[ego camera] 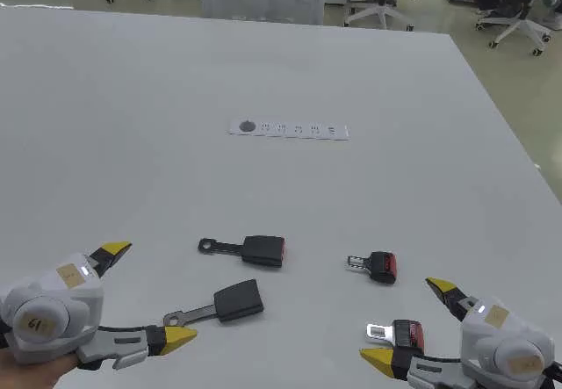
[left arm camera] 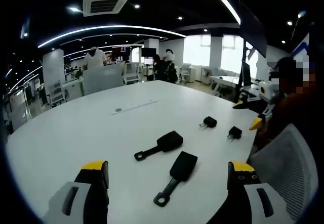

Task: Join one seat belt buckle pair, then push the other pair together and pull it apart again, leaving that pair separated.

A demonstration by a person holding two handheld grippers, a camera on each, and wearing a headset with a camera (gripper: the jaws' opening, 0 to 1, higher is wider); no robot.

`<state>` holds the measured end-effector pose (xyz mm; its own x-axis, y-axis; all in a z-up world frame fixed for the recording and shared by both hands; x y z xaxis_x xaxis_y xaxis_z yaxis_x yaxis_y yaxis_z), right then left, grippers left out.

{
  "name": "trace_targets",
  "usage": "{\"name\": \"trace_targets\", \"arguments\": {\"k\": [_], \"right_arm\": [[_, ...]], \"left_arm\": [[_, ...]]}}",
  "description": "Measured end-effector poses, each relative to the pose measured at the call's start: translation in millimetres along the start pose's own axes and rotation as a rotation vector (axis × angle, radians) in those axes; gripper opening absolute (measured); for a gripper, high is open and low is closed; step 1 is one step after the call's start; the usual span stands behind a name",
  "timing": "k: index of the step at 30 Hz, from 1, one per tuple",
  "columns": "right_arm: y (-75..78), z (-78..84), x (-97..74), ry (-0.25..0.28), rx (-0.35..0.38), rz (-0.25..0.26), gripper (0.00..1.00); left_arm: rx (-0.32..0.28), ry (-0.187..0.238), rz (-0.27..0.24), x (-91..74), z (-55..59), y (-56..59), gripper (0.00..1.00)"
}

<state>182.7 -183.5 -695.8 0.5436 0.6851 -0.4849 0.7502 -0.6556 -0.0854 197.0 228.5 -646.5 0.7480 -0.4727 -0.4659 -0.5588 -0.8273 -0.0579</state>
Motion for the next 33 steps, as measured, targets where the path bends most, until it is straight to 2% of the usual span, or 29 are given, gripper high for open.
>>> {"name": "trace_targets", "arguments": {"k": [16, 33], "right_arm": [[-2.7, -2.2, 0.2, 0.008, 0.001, -0.001, 0.97], [-2.6, -5.8, 8.4, 0.000, 0.000, -0.012, 0.98]], "left_arm": [[0.000, 0.011, 0.011, 0.6, -5.7, -0.3, 1.00], [0.005, -0.004, 0.037, 6.4, -3.9, -2.9, 1.00]]}}
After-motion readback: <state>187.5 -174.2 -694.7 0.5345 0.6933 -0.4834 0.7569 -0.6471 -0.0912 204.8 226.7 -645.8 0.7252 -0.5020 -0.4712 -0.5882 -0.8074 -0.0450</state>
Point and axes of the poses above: the centre of the closed fingertips' face, and the gripper's own axes: x roughly forward along the fingers, y roughly to its right, z roughly out of its underside, the point moved 10 cm from there along -x, roughly backward along the fingers, and after that the axes turned 9 degrees about -z, right-handed, at the moved point
